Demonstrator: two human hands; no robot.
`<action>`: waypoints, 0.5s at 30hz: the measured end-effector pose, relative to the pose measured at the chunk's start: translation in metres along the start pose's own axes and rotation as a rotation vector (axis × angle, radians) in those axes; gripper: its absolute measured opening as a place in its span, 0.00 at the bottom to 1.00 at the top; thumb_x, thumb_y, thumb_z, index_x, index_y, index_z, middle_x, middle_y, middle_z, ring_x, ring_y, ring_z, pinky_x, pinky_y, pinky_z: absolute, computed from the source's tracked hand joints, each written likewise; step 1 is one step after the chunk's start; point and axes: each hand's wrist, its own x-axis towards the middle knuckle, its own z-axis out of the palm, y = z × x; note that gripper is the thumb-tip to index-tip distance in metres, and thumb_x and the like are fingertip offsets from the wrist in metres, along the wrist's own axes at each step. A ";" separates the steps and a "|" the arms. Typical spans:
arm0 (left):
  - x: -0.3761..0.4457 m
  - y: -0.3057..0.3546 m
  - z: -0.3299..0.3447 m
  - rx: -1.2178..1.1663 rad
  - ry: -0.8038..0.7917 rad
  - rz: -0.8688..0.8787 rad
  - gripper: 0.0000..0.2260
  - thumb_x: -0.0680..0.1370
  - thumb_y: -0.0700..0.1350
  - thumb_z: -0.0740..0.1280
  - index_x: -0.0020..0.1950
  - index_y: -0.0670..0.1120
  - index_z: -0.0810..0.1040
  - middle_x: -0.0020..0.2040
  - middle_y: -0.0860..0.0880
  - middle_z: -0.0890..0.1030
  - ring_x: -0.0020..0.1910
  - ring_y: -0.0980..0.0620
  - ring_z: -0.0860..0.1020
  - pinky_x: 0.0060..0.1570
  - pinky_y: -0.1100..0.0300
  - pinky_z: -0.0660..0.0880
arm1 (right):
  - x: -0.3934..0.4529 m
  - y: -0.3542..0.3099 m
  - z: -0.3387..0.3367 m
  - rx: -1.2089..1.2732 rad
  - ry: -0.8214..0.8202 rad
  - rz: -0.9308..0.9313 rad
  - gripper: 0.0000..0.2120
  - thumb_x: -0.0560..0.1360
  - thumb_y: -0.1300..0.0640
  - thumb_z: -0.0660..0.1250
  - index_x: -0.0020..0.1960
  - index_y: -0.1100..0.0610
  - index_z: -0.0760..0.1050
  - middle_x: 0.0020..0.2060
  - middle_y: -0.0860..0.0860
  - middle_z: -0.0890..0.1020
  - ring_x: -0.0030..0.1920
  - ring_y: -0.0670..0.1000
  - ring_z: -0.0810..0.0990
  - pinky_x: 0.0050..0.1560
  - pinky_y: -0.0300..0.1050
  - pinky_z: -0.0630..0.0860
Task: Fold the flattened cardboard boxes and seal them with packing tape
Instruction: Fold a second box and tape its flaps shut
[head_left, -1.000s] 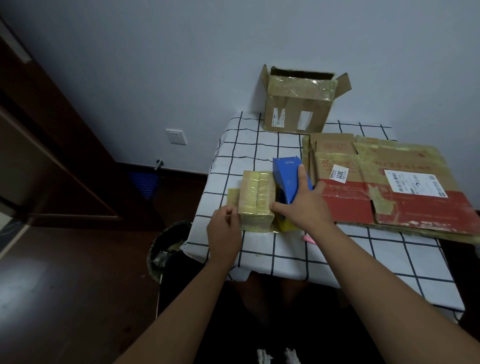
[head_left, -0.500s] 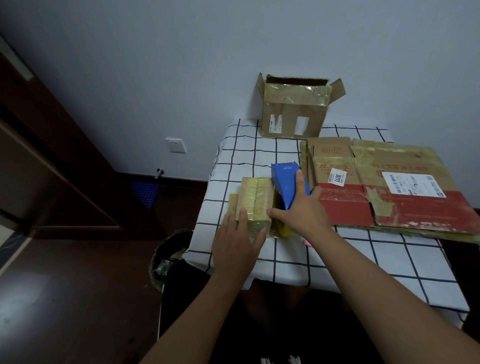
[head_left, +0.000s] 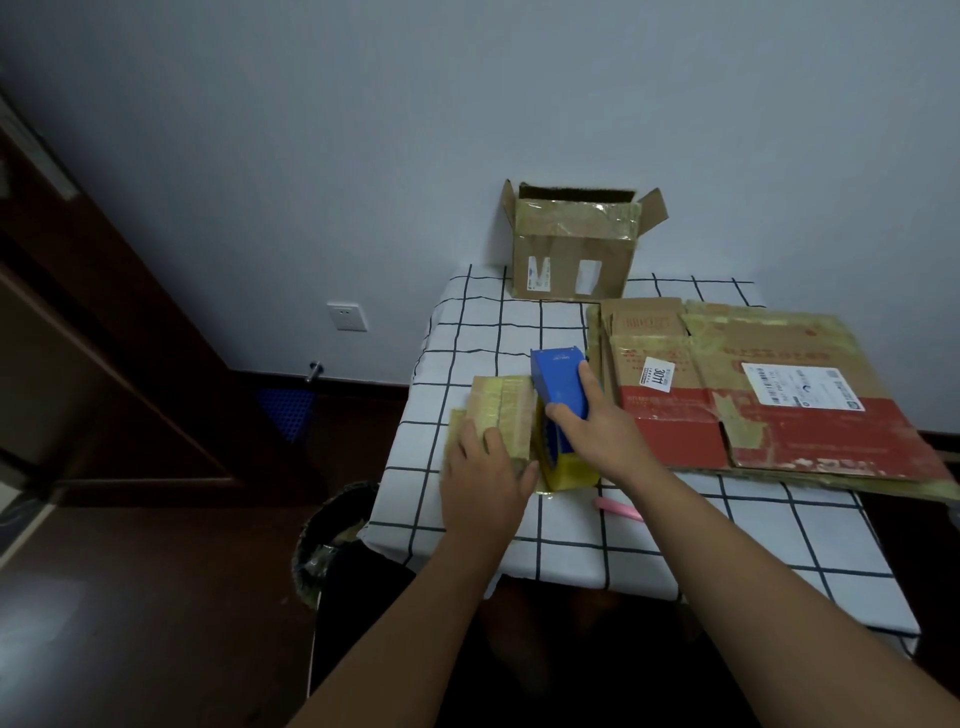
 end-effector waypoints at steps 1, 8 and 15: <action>0.001 0.001 -0.001 -0.010 0.002 -0.006 0.25 0.73 0.60 0.70 0.57 0.41 0.72 0.69 0.38 0.69 0.57 0.40 0.75 0.46 0.49 0.79 | 0.000 0.001 0.000 0.065 0.011 -0.001 0.36 0.80 0.43 0.61 0.81 0.45 0.45 0.61 0.53 0.73 0.53 0.54 0.74 0.53 0.49 0.74; 0.019 -0.035 -0.052 -0.235 0.139 -0.168 0.22 0.77 0.56 0.63 0.64 0.44 0.68 0.65 0.45 0.67 0.53 0.47 0.72 0.43 0.55 0.74 | 0.002 -0.007 -0.007 0.295 0.094 -0.071 0.31 0.83 0.54 0.58 0.81 0.44 0.48 0.70 0.55 0.67 0.57 0.56 0.75 0.57 0.53 0.74; 0.035 -0.076 -0.112 -0.971 0.366 -0.577 0.16 0.82 0.55 0.58 0.66 0.53 0.75 0.58 0.49 0.76 0.53 0.51 0.76 0.51 0.57 0.72 | -0.016 -0.026 0.028 -0.481 -0.092 -0.267 0.32 0.82 0.51 0.59 0.80 0.44 0.48 0.64 0.58 0.67 0.53 0.56 0.74 0.50 0.47 0.74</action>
